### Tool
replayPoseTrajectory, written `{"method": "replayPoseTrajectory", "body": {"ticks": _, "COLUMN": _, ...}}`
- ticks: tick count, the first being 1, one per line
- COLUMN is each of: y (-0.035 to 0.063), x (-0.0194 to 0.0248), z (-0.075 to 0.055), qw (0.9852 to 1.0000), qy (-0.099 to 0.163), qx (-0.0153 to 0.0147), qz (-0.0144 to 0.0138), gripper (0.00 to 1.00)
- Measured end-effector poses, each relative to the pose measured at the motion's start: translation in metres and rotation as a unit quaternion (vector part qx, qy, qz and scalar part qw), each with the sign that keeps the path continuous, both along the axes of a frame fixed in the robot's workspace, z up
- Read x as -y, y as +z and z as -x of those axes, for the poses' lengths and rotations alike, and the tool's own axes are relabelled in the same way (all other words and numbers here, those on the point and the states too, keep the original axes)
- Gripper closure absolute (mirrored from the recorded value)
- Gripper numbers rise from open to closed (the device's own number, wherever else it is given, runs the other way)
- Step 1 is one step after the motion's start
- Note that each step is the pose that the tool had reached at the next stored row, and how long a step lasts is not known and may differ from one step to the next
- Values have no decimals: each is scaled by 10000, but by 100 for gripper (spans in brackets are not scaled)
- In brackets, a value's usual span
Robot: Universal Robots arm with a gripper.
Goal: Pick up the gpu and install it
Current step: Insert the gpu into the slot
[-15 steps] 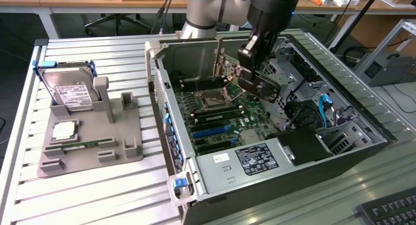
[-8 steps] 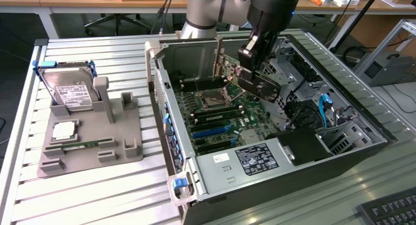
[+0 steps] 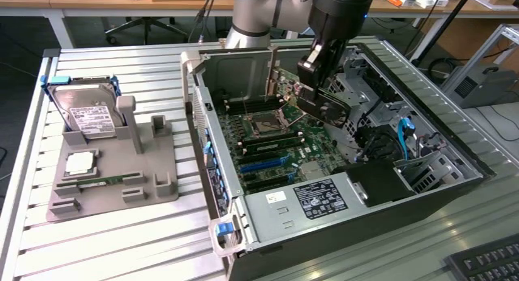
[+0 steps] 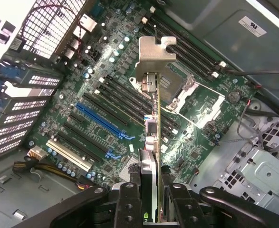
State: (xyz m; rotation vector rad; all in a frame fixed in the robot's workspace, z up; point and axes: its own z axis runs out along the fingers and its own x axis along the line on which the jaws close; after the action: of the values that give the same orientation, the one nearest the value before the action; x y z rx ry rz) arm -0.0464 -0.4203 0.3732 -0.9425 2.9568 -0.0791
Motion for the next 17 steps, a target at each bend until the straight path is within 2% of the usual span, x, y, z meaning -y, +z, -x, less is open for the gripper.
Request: {"method": "replayPoseTrajectory", "body": {"ticks": 17, "y": -1, "x": 0, "z": 0, "qw": 9999, "qy": 104, "qx": 0, "qz": 7, "gripper": 73}}
